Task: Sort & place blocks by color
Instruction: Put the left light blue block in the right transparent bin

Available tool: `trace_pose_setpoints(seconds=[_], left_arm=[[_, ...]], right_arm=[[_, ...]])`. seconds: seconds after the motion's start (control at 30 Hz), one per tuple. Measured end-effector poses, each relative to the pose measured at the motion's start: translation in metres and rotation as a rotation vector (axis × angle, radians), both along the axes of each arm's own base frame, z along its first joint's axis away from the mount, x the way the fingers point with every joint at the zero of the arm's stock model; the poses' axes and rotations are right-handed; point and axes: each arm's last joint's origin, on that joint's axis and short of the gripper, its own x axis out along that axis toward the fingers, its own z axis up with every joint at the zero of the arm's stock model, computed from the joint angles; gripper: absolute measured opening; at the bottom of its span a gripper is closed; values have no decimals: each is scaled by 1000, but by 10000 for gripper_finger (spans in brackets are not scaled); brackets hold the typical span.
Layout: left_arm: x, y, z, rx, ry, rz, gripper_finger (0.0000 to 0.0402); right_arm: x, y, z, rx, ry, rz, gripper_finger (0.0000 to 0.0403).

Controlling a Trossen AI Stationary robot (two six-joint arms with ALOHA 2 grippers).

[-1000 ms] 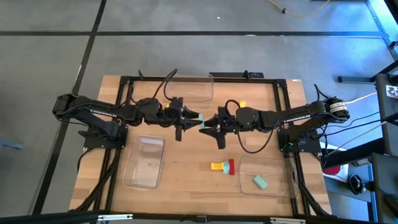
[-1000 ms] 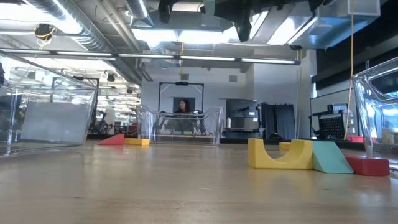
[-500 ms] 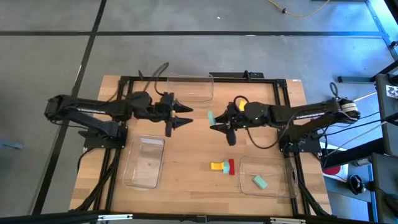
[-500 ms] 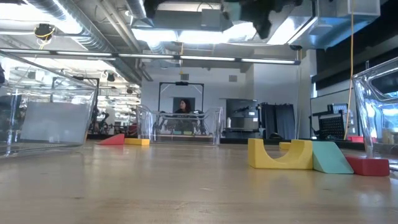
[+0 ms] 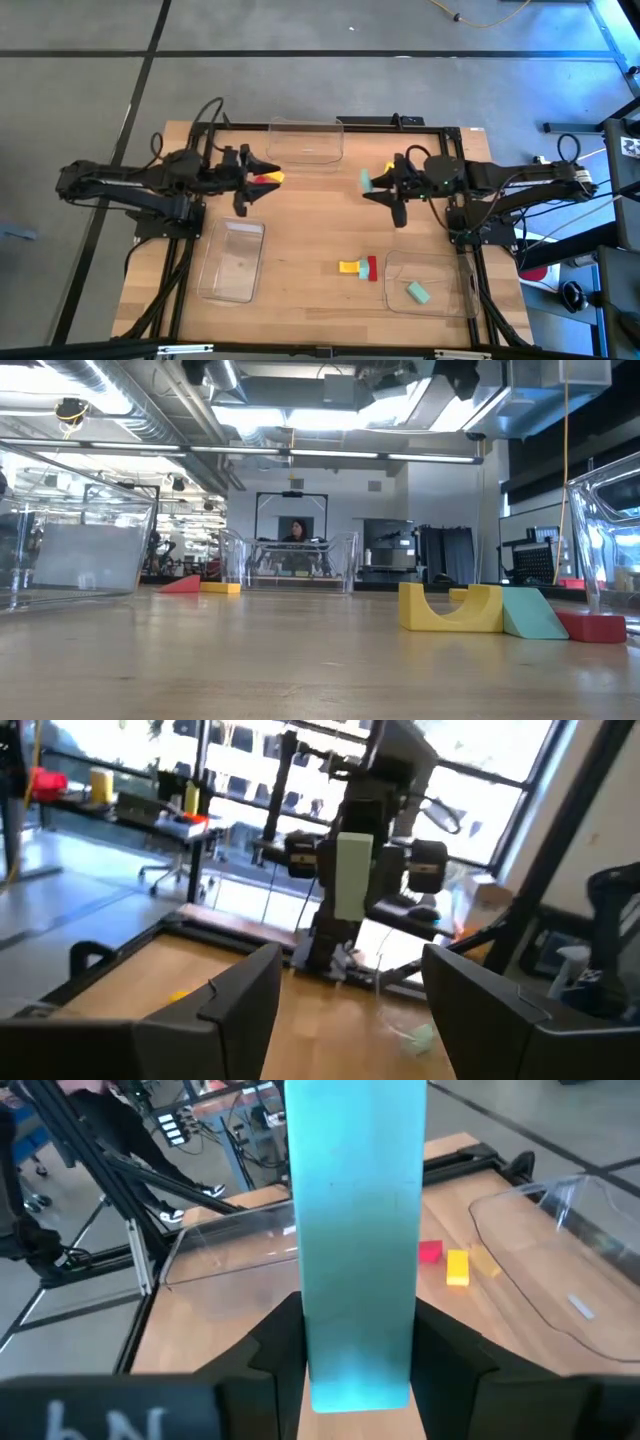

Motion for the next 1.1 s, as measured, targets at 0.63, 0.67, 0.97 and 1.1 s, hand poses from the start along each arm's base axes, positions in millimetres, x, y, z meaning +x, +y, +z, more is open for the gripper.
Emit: trace_pose_setpoints(seconds=[0.63,0.67,0.97,1.1], left_arm=[[-4,0,1,8,-29,2,231],[-4,0,1,8,-29,2,231],[-4,0,1,8,-28,2,231],[-4,0,1,8,-28,2,231]], right_arm=[[-2,0,5,57,-45,5,135],[-2,0,5,57,-47,5,135],[-2,0,5,60,-47,4,135],[-2,0,5,61,-47,4,135]])
